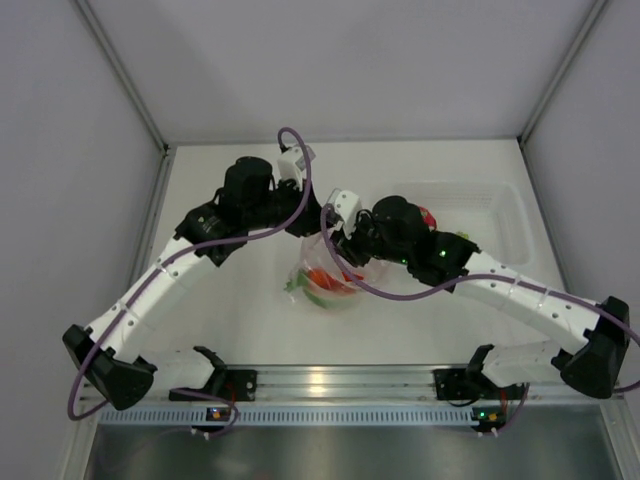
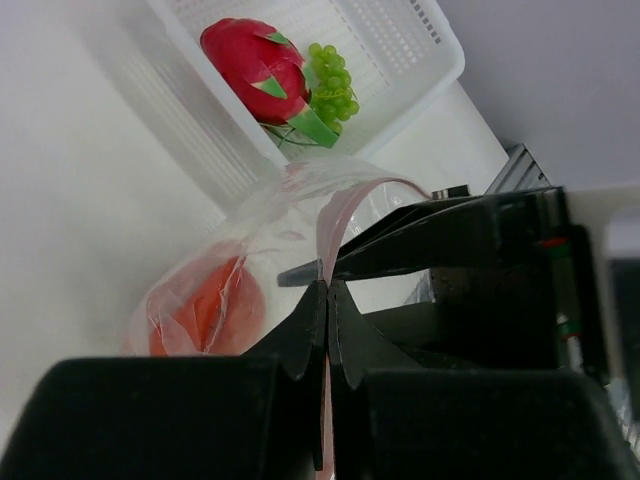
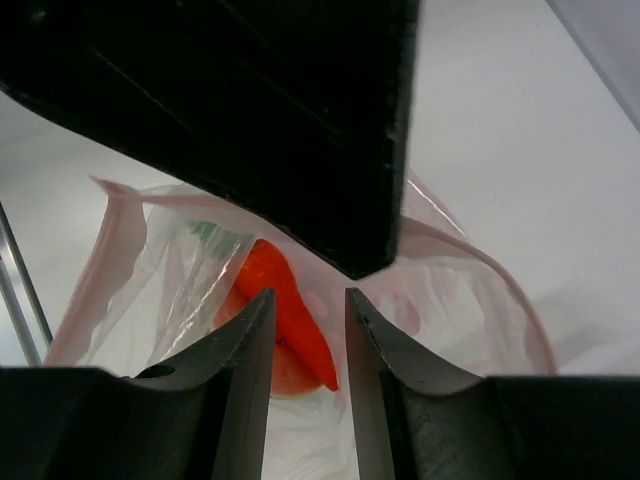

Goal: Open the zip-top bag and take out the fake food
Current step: Adjust the zipper food storage bag at the center of the board.

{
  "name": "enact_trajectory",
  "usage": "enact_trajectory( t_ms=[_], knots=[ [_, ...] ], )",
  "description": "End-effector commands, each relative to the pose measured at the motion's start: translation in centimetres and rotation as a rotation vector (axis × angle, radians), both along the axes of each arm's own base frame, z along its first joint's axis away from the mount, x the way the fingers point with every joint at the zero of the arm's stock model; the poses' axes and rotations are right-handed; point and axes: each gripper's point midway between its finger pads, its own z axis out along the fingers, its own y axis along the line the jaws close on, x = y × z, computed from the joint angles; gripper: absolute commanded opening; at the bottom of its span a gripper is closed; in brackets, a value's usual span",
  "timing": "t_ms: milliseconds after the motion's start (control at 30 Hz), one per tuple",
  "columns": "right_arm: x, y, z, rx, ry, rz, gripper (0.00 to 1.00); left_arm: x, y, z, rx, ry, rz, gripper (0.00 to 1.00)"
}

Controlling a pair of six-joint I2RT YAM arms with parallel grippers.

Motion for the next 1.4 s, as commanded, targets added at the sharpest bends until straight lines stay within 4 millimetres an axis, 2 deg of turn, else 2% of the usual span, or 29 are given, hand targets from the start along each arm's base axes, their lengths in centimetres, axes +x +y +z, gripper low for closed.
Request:
enact_trajectory(
  t_ms=[0,67,133,233,267,433,500,533,600,667,867,1000,1133,1200,1267,1367],
  knots=[
    [-1.0,3.0,-0.6,0.011,-0.030,0.124,0.34,-0.9,0.2,2.2,-0.045,-0.044,-0.030,0.00],
    [-1.4,3.9,-2.6,-0.034,0.015,0.161,0.35,-0.7,0.5,1.0,-0.025,-0.027,-0.008,0.00],
    [-1.7,4.4,-3.7,-0.054,0.046,0.184,0.35,-0.6,0.8,-0.2,-0.007,-0.008,0.010,0.00],
    [-1.8,4.8,-6.1,-0.076,0.102,0.179,0.35,-0.4,1.5,-2.6,0.036,0.024,0.054,0.00],
    [-1.8,5.2,-6.3,-0.058,0.104,0.185,0.35,-0.4,1.8,-3.9,0.059,0.043,0.068,0.00],
    [-2.4,6.1,-9.4,-0.041,0.152,0.172,0.35,0.5,3.4,-6.6,0.127,0.058,0.170,0.00],
    [-2.5,6.2,-10.8,-0.070,0.170,0.169,0.34,0.7,4.0,-7.0,0.139,0.060,0.206,0.00],
    [-2.5,6.3,-11.1,-0.077,0.168,0.165,0.34,0.7,4.5,-7.9,0.156,0.074,0.227,0.00],
    [-2.7,6.2,-11.7,-0.099,0.157,0.153,0.32,0.5,5.0,-8.1,0.150,0.075,0.256,0.00],
    [-3.2,6.6,-10.7,-0.060,0.134,0.166,0.32,0.1,5.5,-8.4,0.148,0.080,0.271,0.00],
    [-6.3,7.0,-3.2,0.158,-0.025,0.304,0.33,-0.3,5.8,-8.7,0.135,0.097,0.287,0.00],
    [-6.8,6.8,-0.4,0.223,-0.113,0.298,0.34,-1.0,5.2,-8.3,0.111,0.110,0.246,0.00],
    [-7.6,7.1,-0.5,0.186,-0.105,0.349,0.33,-1.8,4.6,-7.4,0.081,0.109,0.193,0.00],
    [-8.5,7.6,-2.0,0.132,-0.048,0.412,0.32,-1.7,4.8,-6.9,0.073,0.097,0.206,0.00],
    [-8.6,7.7,-2.9,0.104,-0.020,0.408,0.30,-1.7,4.7,-6.3,0.062,0.088,0.200,0.00],
    [-7.5,7.6,-4.4,0.068,-0.005,0.344,0.29,-2.3,4.1,-5.5,0.034,0.092,0.153,0.00]
  ],
)
